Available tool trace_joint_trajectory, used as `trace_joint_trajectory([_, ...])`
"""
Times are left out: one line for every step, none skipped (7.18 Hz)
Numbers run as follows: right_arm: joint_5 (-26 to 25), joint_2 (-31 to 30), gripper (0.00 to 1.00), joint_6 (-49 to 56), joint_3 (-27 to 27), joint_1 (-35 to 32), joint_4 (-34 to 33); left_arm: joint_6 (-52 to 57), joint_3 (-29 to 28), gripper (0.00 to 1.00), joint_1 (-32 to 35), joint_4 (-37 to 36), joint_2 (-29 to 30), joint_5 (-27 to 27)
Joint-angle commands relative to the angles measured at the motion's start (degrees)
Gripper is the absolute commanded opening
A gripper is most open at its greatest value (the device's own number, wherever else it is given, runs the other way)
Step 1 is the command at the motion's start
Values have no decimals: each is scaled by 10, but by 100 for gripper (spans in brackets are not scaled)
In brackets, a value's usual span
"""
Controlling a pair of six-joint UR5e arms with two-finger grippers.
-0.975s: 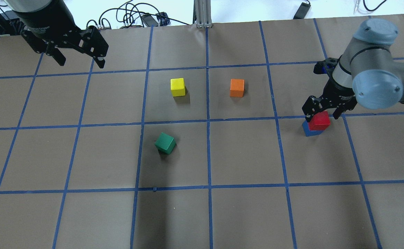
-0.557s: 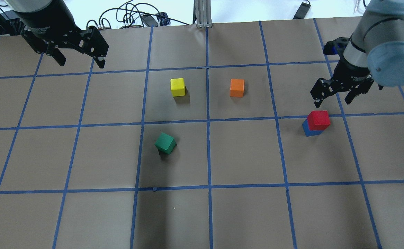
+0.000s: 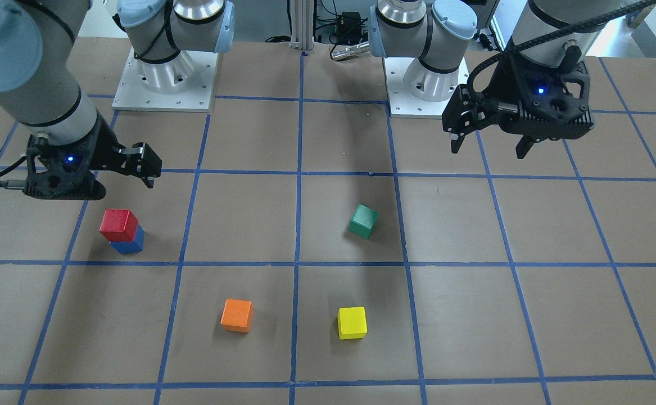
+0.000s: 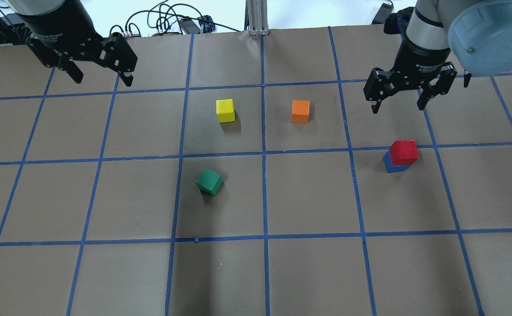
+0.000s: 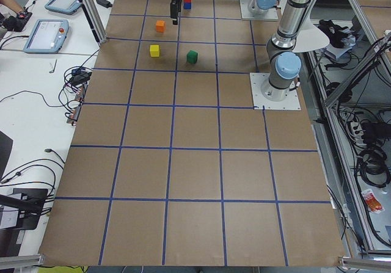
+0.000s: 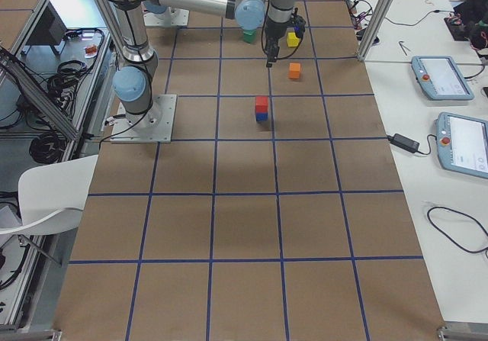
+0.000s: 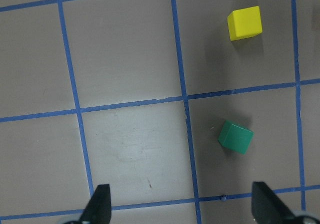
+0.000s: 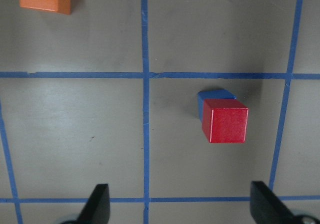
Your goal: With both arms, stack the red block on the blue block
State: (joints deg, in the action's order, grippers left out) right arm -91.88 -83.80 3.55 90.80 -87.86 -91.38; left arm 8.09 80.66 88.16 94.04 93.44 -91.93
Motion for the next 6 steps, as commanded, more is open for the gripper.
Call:
trace_joint_trajectory([4,-31,100,-9,-5,-22,42,0,-1,100,0,0,1,0])
trace_joint_trajectory([4,-38,100,-9,-11,-21,54,0,0,100,0,0,0,0])
trace_joint_trajectory([4,-37,100,-9,-19,-17,69,0,-1,100,0,0,0,0])
trace_joint_trajectory([3,-37,100,-9,-20,-14,69,0,0,100,0,0,-1,-1])
trace_joint_trajectory([4,-37,100,-9,-22,-14,73,1,3,100,0,0,-4,0])
trace_joint_trajectory([4,-41,100,-9,-26,-14,85,1,1,100,0,0,-4,0])
